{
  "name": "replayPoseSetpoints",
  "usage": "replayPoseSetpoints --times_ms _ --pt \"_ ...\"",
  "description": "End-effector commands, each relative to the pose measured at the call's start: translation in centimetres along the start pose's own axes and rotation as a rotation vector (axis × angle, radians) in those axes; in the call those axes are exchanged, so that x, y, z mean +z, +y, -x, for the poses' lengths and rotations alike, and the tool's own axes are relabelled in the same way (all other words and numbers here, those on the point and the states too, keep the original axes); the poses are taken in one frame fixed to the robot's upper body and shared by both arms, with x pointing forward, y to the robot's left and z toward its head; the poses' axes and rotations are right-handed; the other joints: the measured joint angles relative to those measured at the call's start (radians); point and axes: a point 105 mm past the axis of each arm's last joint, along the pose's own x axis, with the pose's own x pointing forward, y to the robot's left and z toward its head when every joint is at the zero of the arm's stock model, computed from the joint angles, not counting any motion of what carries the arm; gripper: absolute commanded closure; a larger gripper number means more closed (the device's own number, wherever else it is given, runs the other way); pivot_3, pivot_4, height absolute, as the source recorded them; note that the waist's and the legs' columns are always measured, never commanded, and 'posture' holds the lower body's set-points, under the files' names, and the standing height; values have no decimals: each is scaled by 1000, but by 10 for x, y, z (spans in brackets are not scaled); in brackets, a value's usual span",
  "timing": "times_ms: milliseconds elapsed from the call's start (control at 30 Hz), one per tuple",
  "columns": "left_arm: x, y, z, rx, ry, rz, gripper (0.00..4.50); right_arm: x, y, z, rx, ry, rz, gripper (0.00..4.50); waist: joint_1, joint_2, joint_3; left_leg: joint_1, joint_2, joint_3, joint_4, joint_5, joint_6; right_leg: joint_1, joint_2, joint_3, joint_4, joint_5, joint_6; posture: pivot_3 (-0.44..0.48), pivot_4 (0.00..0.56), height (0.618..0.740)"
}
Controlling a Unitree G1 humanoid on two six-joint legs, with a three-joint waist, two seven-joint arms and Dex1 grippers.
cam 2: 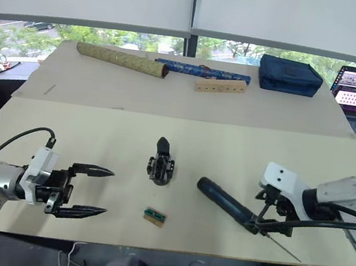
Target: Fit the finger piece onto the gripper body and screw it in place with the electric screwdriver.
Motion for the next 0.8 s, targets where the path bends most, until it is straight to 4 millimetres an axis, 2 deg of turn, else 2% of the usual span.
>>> replayPoseSetpoints --times_ms 33,167,333,433,800 --pt "4 0 -2 -14 -6 -28 0 3 9 -3 1 77 -31 86 1 0 0 -1 0 0 0 0 0 0 -1 -1 0 0 0 0 150 740" --pt "2 -1 -4 -18 -4 -29 0 6 7 -11 -57 146 -65 86 -2 0 0 -4 -1 0 1 0 0 -3 -2 0 0 1 -1 0 150 740" --pt "0 -4 -5 -26 3 -29 0 -2 -7 -20 -146 261 -14 86 -2 0 0 -5 -1 0 1 0 0 -5 -2 -2 0 1 -1 0 150 740" --pt "-2 -5 -6 -31 8 -30 0 -5 -9 -26 -133 309 4 86 -6 0 0 -6 -1 0 1 0 -1 -5 -2 -2 0 1 -1 0 150 740" --pt "-4 -10 -10 -48 16 -39 0 4 -14 -54 -101 351 -8 86 -21 -2 -1 -5 -1 -1 2 1 -1 -3 -1 -5 0 1 -1 0 150 740"
